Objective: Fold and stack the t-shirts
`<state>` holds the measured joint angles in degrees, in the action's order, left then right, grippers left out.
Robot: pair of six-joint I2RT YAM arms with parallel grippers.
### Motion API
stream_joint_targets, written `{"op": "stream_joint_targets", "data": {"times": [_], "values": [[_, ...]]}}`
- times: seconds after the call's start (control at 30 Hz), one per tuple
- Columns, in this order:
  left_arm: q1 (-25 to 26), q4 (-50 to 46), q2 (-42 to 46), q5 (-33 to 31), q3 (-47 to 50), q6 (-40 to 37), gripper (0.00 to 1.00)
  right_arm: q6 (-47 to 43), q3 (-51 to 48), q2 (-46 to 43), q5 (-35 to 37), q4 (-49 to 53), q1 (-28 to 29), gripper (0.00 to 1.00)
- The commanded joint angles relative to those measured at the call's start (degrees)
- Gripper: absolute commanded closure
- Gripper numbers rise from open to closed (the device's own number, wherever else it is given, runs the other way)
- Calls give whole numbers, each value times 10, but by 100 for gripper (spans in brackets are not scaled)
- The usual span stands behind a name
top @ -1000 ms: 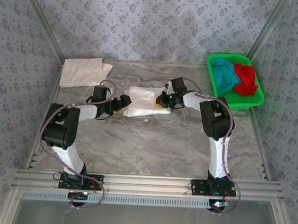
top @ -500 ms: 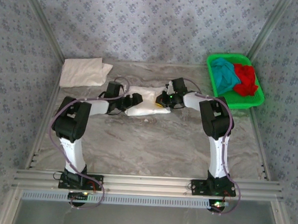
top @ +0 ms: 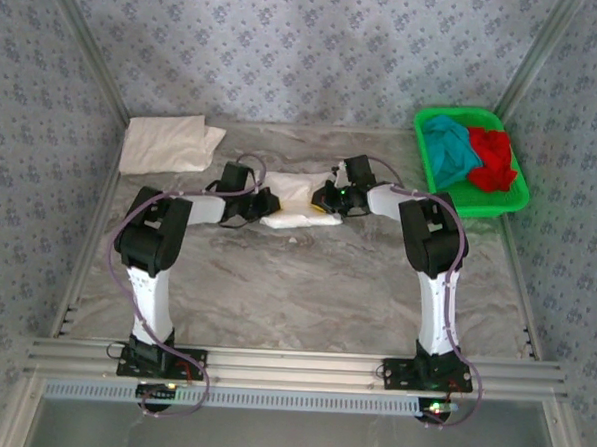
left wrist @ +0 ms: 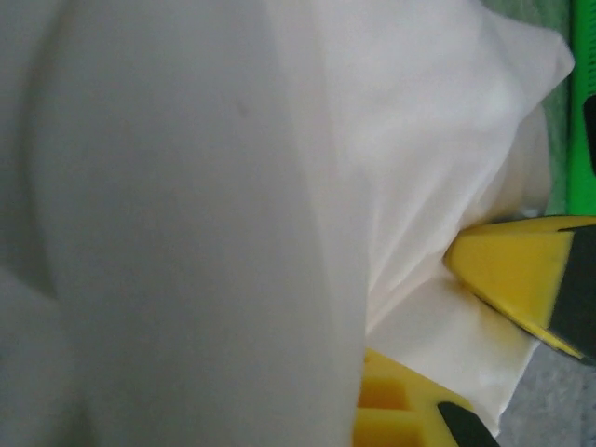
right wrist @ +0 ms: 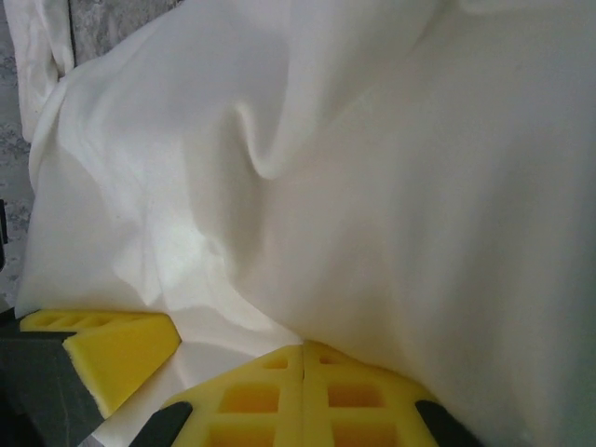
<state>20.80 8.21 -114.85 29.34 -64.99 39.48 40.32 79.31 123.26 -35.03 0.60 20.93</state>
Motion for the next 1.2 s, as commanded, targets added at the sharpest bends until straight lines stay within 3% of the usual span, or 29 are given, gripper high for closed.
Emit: {"op": "stream_joint_targets", "data": {"times": [0.0, 0.2, 0.27, 0.47, 0.77, 0.93, 1.17], "values": [[2, -119, 25, -48, -45, -76, 100, -1, -13, -44, -14, 12, -4, 96], [-4, -266, 44, -167, -129, -200, 100, -8, -33, -162, -58, -33, -23, 51], [-8, -315, 40, -203, -167, -251, 100, -2, -60, -213, -59, -69, -37, 42], [-30, -420, 3, -267, -285, -390, 100, -15, -104, -294, -44, -81, -65, 40], [-74, -502, -58, -264, -459, -560, 100, -7, -140, -296, -45, -85, -76, 41], [-111, -551, -108, -232, -583, -584, 100, -18, -146, -296, -42, -71, -81, 42], [-150, -579, -131, -235, -670, -629, 100, -29, -180, -311, -37, -55, -96, 43]]}}
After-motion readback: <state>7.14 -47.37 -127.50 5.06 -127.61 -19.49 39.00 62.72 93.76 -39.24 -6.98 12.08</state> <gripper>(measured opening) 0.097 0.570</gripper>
